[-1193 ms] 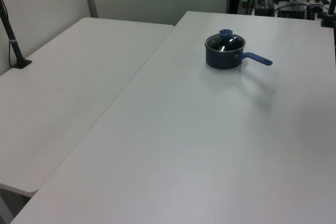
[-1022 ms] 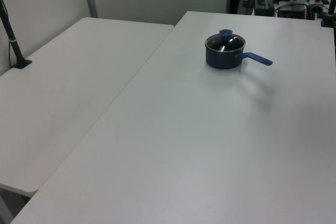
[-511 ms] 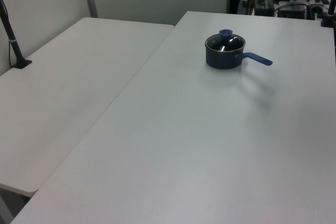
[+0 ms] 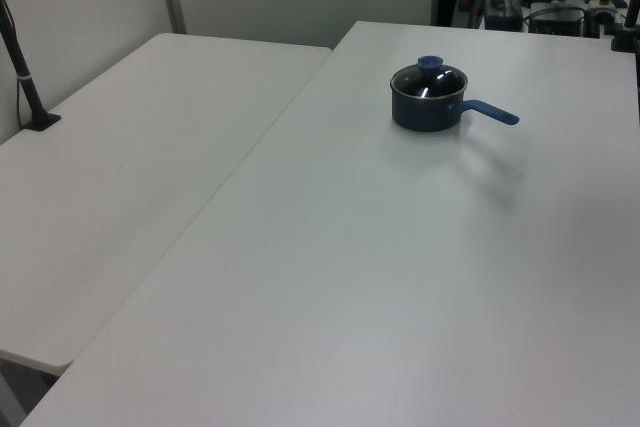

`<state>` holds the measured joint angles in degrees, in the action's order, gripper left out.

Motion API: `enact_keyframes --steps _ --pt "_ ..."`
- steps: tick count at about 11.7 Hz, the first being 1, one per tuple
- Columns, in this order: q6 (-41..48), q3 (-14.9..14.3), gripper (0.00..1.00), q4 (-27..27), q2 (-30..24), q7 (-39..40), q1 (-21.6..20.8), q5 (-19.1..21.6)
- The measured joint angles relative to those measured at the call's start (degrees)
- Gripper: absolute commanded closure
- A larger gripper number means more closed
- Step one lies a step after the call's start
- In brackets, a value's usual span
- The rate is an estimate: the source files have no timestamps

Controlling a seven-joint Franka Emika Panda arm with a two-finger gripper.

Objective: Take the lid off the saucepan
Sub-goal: 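Move the gripper down over the saucepan's blue lid knob, then close the gripper on the blue knob of the glass lid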

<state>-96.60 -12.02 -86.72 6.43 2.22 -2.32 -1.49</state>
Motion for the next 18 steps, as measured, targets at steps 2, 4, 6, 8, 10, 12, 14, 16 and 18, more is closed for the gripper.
enact_keyframes --steps 2,4,6,8,10,12,14,16,18 --pt "-5.1 0.0 0.0 -0.1 2.9 0.0 0.6 0.0" --pt "-12.2 -0.1 0.0 -0.2 7.3 -0.2 2.7 0.0" --pt "-20.3 -0.2 0.0 -0.3 12.8 -0.4 4.9 0.0" --pt "-23.7 -0.2 0.0 -0.1 17.2 3.3 6.3 0.0" --pt "-23.8 -0.2 0.07 0.3 19.8 6.7 6.4 0.0" --pt "-23.8 -0.1 0.25 0.5 21.1 7.9 6.4 0.0" --pt "-23.8 -0.1 0.43 0.9 21.5 8.4 6.5 0.1" --pt "-23.8 -0.2 0.45 1.9 21.5 8.6 6.6 0.7" --pt "-23.8 -0.3 0.45 2.4 21.4 8.8 6.9 1.0"
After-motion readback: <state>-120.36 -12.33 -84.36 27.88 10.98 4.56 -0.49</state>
